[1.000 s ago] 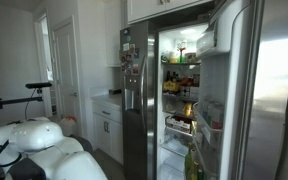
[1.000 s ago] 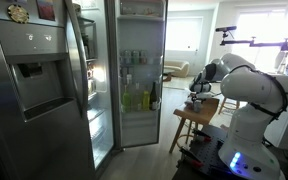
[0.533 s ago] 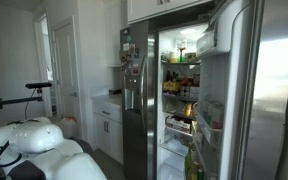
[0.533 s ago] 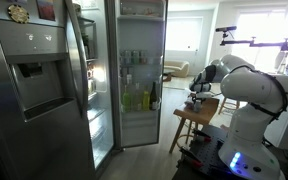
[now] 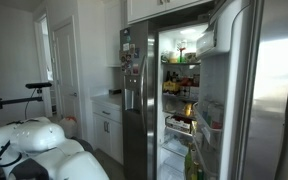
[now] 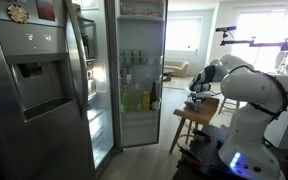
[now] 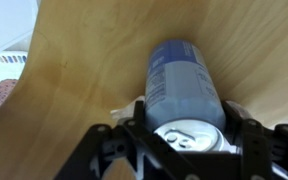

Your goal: Pick up the blue can from the stool and put it in the fridge

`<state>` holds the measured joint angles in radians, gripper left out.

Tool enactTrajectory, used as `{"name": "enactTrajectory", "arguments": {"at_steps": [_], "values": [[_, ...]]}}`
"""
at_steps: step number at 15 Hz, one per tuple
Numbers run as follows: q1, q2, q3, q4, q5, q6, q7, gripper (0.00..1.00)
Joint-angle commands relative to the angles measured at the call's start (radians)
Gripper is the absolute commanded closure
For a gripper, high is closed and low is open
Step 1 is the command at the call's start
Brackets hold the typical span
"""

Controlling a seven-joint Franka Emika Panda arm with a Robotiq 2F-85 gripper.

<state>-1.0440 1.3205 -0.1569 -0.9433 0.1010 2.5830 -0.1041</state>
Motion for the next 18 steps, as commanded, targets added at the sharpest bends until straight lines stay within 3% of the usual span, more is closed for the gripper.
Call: {"name": "enactTrajectory", "arguments": {"at_steps": [1, 11, 18], "values": [[0.050, -0.094, -0.047, -0.126, -0.010, 0.061, 0.058, 0.53], [0.221, -0.328, -0.156, -0.545, 0.001, 0.336, 0.095, 0.53], [0.382, -0.507, -0.261, -0.847, -0.016, 0.483, 0.145, 0.53]]}}
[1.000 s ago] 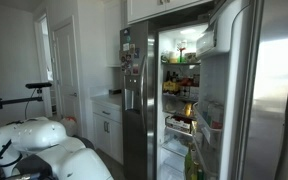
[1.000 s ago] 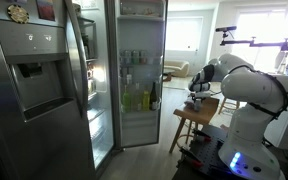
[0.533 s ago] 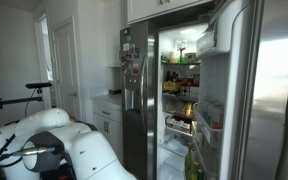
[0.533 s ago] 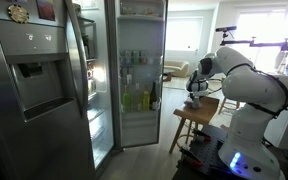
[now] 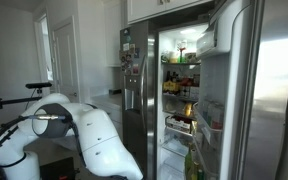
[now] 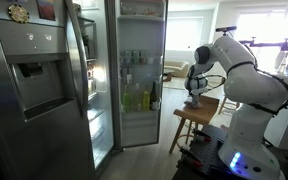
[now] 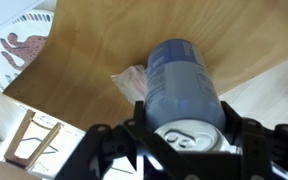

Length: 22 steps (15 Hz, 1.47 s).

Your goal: Pick up the blue can from the stool and put it in the fridge

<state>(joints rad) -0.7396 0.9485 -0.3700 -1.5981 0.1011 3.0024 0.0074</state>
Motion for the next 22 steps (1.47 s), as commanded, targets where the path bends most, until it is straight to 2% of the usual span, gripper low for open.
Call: {"name": "enactTrajectory", "arguments": {"at_steps": [1, 6, 10, 17, 22], "values": [[0.108, -0.162, -0.067, -0.239, -0.016, 0.086, 0.037, 0.53], [0.263, -0.304, -0.155, -0.473, -0.009, 0.189, 0.038, 0.53], [0.383, -0.395, -0.232, -0.596, -0.002, 0.229, 0.033, 0.53], [0.564, -0.516, -0.385, -0.711, -0.006, 0.246, 0.029, 0.53], [0.723, -0.589, -0.518, -0.771, 0.007, 0.260, 0.024, 0.53]]}}
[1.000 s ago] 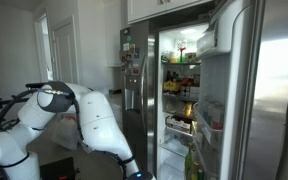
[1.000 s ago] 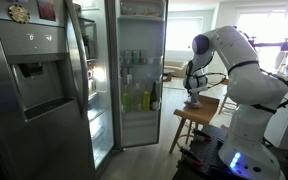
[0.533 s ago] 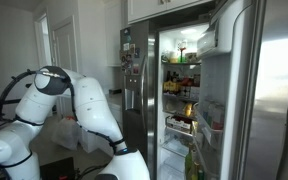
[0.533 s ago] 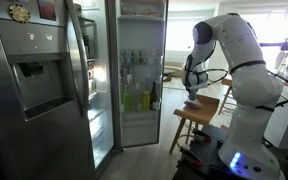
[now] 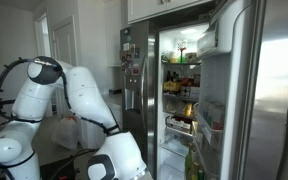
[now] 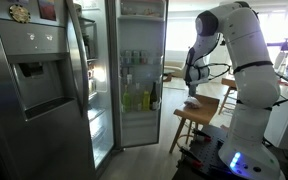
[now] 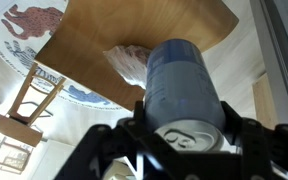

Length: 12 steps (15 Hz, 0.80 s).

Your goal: Pick up the blue can from the stool and put it in the fridge

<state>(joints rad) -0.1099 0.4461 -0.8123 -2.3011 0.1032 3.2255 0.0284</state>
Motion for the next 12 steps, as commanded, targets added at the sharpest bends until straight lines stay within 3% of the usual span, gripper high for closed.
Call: {"name": "enactTrajectory", "arguments": {"at_steps": [1, 2, 3, 6, 12], "values": [[0.127, -0.097, -0.105, -0.076, 0.008, 0.038, 0.006, 0.53], [0.161, -0.114, -0.136, -0.085, 0.008, 0.029, 0.003, 0.53], [0.096, -0.043, -0.080, -0.037, 0.002, 0.008, 0.000, 0.28], [0.141, -0.071, -0.117, -0.058, 0.002, 0.008, 0.000, 0.28], [0.143, -0.074, -0.120, -0.067, 0.002, 0.008, 0.000, 0.28]]}}
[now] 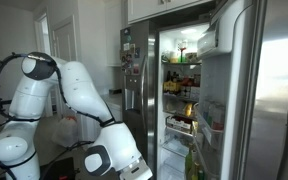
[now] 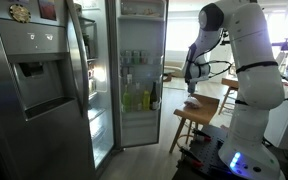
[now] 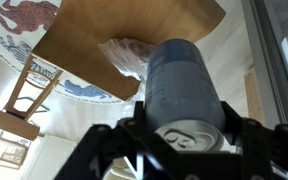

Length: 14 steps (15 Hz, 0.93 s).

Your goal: Pick up the blue can from the stool and put it in the fridge

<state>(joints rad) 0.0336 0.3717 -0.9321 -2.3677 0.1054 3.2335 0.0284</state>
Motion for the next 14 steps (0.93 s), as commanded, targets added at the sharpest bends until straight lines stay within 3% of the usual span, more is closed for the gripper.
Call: {"name": "enactTrajectory", "arguments": {"at_steps": [1, 3, 4, 14], "values": [[0.000, 0.000, 0.000, 0.000, 0.000, 0.000, 0.000, 0.28], [0.000, 0.000, 0.000, 0.000, 0.000, 0.000, 0.000, 0.28], [0.000, 0.000, 0.000, 0.000, 0.000, 0.000, 0.000, 0.53], [0.069, 0.011, 0.058, 0.119, -0.010, -0.016, -0.004, 0.53]]}}
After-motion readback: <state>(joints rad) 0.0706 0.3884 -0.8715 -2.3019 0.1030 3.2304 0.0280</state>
